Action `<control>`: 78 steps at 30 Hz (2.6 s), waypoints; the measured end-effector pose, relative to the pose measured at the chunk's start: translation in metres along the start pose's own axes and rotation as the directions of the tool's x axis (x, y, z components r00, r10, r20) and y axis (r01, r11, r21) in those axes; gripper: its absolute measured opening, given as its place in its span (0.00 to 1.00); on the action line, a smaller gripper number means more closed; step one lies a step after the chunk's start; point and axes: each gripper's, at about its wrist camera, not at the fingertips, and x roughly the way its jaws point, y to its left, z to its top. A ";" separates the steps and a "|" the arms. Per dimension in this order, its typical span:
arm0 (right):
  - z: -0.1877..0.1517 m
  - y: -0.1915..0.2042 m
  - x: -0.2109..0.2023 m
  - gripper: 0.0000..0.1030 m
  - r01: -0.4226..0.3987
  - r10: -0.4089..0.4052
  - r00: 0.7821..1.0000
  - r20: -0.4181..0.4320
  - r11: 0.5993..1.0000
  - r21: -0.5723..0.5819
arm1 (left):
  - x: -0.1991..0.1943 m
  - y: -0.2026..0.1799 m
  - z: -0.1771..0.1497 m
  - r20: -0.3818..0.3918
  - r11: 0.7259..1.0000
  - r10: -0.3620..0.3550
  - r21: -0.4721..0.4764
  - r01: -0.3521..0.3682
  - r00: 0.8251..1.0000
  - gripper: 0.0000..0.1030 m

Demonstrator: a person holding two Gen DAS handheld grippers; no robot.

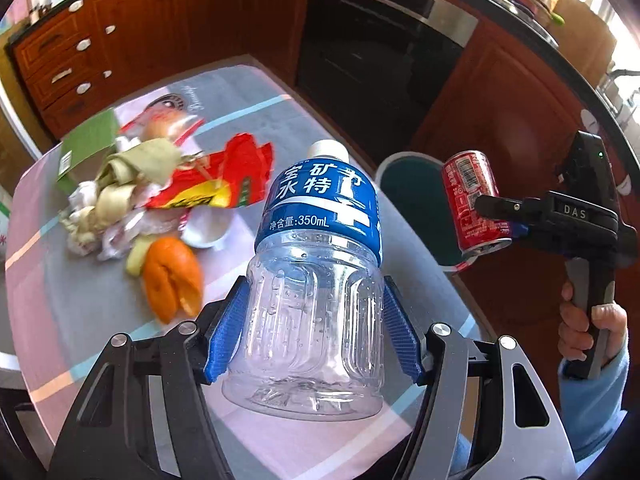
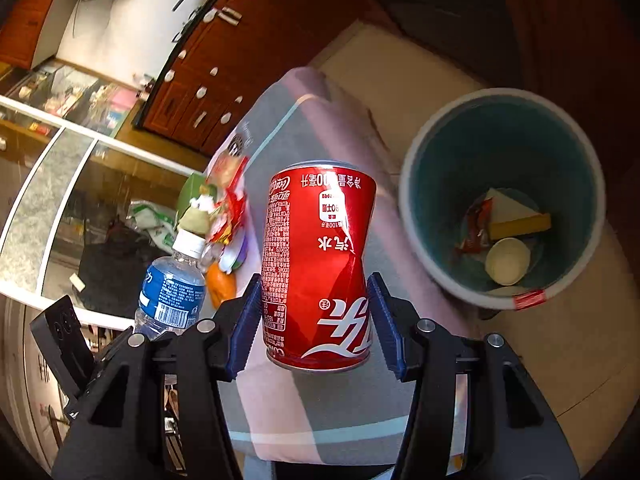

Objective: Collect trash
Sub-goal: 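Carry the red can and water bottle toward the bin with both grippers, then open both grippers over the bin, dropping the can and bottle, then move both grippers back from the bin to the table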

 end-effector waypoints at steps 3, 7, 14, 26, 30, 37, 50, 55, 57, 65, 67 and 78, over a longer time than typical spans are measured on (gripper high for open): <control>0.008 -0.034 -0.018 0.49 0.034 -0.036 0.999 0.037 0.998 0.053 | 0.027 -0.033 0.020 -0.027 0.998 -0.029 0.049 0.030 0.999 0.64; 0.016 -0.073 -0.032 0.49 0.069 -0.076 0.996 0.054 0.990 0.124 | 0.069 -0.077 0.042 -0.090 0.992 -0.067 0.096 0.076 0.994 0.64; 0.021 -0.113 -0.040 0.49 0.110 -0.122 0.991 0.051 0.975 0.195 | 0.131 -0.129 0.063 -0.177 0.983 -0.094 0.142 0.120 0.980 0.64; 0.023 -0.130 -0.028 0.49 0.133 -0.141 0.990 0.021 0.965 0.228 | 0.176 -0.145 0.065 -0.262 0.981 -0.083 0.148 0.125 0.961 0.73; 0.025 -0.128 -0.023 0.49 0.134 -0.140 0.990 0.013 0.966 0.221 | 0.172 -0.140 0.068 -0.243 0.984 -0.085 0.132 0.120 0.966 0.77; 0.028 -0.124 -0.014 0.49 0.147 -0.150 0.989 -0.001 0.966 0.210 | 0.156 -0.126 0.058 -0.211 0.987 -0.099 0.105 0.123 0.973 0.88; 0.029 -0.106 -0.006 0.75 0.214 -0.222 0.975 0.013 0.955 0.204 | 0.128 -0.093 0.048 -0.175 0.993 -0.104 0.045 0.113 0.979 0.96; 0.024 -0.100 -0.001 0.81 0.225 -0.229 0.973 -0.006 0.948 0.223 | 0.114 -0.076 0.036 -0.167 0.994 -0.100 0.033 0.107 0.981 0.96; 0.022 -0.095 0.000 0.81 0.234 -0.238 0.971 -0.009 0.947 0.222 | 0.106 -0.069 0.030 -0.162 0.994 -0.098 0.027 0.104 0.982 0.96; 0.012 -0.058 0.012 0.81 0.244 -0.241 0.970 -0.036 0.957 0.159 | 0.078 -0.034 -0.002 -0.141 0.996 -0.085 -0.031 0.082 0.986 0.96; 0.010 -0.045 0.015 0.81 0.243 -0.240 0.970 -0.038 0.961 0.133 | 0.071 -0.021 -0.009 -0.130 0.996 -0.078 -0.053 0.072 0.988 0.96; -0.008 0.039 0.061 0.81 0.220 -0.221 0.971 -0.097 0.975 -0.018 | 0.025 0.082 -0.049 -0.015 0.962 0.050 -0.270 -0.052 0.999 0.96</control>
